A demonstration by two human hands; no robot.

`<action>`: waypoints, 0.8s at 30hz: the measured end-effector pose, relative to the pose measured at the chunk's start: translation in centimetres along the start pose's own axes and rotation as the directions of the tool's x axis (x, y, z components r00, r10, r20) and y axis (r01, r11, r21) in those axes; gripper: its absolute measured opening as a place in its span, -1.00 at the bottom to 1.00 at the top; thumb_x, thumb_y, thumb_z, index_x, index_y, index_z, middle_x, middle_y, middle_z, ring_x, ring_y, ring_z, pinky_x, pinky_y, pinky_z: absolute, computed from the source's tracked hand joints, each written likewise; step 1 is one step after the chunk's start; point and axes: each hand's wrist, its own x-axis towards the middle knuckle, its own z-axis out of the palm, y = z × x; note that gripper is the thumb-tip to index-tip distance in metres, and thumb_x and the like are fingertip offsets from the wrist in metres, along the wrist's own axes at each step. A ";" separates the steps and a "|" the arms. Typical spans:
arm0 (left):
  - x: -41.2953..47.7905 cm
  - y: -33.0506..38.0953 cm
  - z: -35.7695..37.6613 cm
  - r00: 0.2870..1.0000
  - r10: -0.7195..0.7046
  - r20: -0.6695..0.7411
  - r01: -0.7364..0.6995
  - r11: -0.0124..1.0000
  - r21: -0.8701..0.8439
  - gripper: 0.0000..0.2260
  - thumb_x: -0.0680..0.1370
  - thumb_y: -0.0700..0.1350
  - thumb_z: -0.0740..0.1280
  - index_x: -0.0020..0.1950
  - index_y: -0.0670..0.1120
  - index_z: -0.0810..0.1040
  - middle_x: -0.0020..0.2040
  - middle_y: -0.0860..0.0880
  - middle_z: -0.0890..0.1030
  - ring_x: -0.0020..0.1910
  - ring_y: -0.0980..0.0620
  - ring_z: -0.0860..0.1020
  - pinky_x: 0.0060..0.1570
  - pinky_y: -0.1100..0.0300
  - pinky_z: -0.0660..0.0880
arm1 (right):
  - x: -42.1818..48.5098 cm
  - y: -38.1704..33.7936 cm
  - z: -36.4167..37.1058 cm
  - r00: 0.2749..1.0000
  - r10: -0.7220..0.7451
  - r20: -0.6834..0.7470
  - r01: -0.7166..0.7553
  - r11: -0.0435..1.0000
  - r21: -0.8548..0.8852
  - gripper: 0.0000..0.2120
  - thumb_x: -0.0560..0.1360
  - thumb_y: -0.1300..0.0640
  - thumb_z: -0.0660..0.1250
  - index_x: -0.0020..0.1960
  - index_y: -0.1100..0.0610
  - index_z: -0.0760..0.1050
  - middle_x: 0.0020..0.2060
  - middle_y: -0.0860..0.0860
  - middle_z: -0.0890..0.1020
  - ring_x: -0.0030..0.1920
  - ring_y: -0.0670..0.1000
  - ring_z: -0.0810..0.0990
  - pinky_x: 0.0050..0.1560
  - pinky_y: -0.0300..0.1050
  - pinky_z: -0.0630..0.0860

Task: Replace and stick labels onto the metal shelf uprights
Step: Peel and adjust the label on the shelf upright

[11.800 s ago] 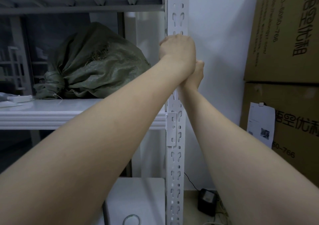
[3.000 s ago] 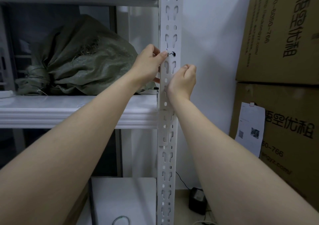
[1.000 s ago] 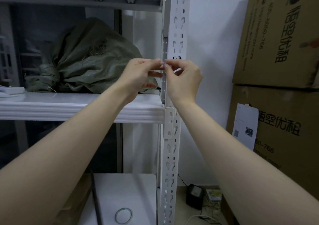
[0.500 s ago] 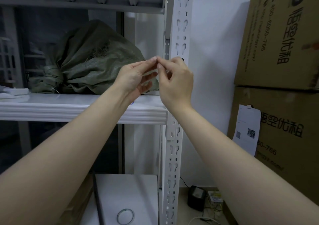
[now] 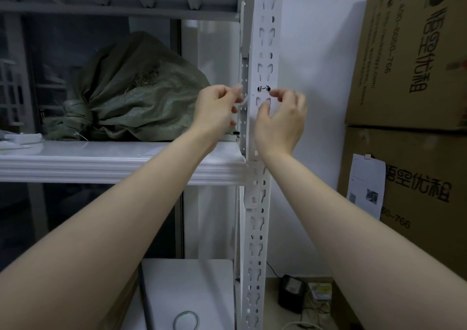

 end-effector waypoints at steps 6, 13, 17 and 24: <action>1.1 -0.1 1.2 0.994 0.043 -0.105 -0.046 0.998 -0.032 -0.84 0.53 -0.10 0.41 -0.25 0.00 0.60 -0.29 0.09 0.61 -0.23 0.16 0.56 -0.06 0.15 0.58 | 2.0 0.8 0.5 0.995 -0.098 -0.013 0.098 0.995 -0.024 -0.83 0.47 0.13 0.34 0.05 0.06 0.55 0.09 0.04 0.46 0.09 0.04 0.45 -0.03 -0.29 0.28; 2.4 -0.7 3.9 0.984 -0.178 0.030 0.180 0.965 -0.190 -0.80 0.65 -0.10 0.14 -0.15 -0.11 0.41 -0.09 -0.15 0.51 -0.10 -0.07 0.49 -0.06 0.02 0.46 | 3.6 1.2 0.7 0.963 -0.270 0.015 0.271 0.961 -0.055 -0.90 0.44 0.14 0.38 -0.04 0.04 0.57 0.07 0.01 0.46 0.03 0.01 0.48 -0.17 -0.25 0.36; 2.7 -1.7 4.9 0.973 -0.230 0.025 0.230 0.950 -0.213 -0.75 0.64 -0.11 0.07 -0.24 -0.06 0.33 -0.15 -0.14 0.41 -0.15 -0.05 0.40 -0.10 0.06 0.35 | 3.9 1.8 0.7 0.938 -0.345 -0.008 0.343 0.935 -0.093 -0.97 0.43 0.12 0.40 -0.13 0.05 0.58 0.03 0.02 0.50 -0.02 0.00 0.49 -0.24 -0.25 0.35; 1.7 -3.6 5.0 0.958 -0.272 0.088 0.286 0.916 -0.282 -0.75 0.64 -0.14 0.09 -0.19 -0.10 0.43 -0.43 0.00 0.46 -0.49 0.06 0.43 -0.47 0.27 0.35 | 3.9 2.5 0.9 0.886 -0.465 -0.001 0.462 0.880 -0.108 -0.93 0.39 0.07 0.44 -0.16 0.06 0.60 0.06 0.05 0.51 -0.02 0.01 0.47 -0.26 -0.37 0.31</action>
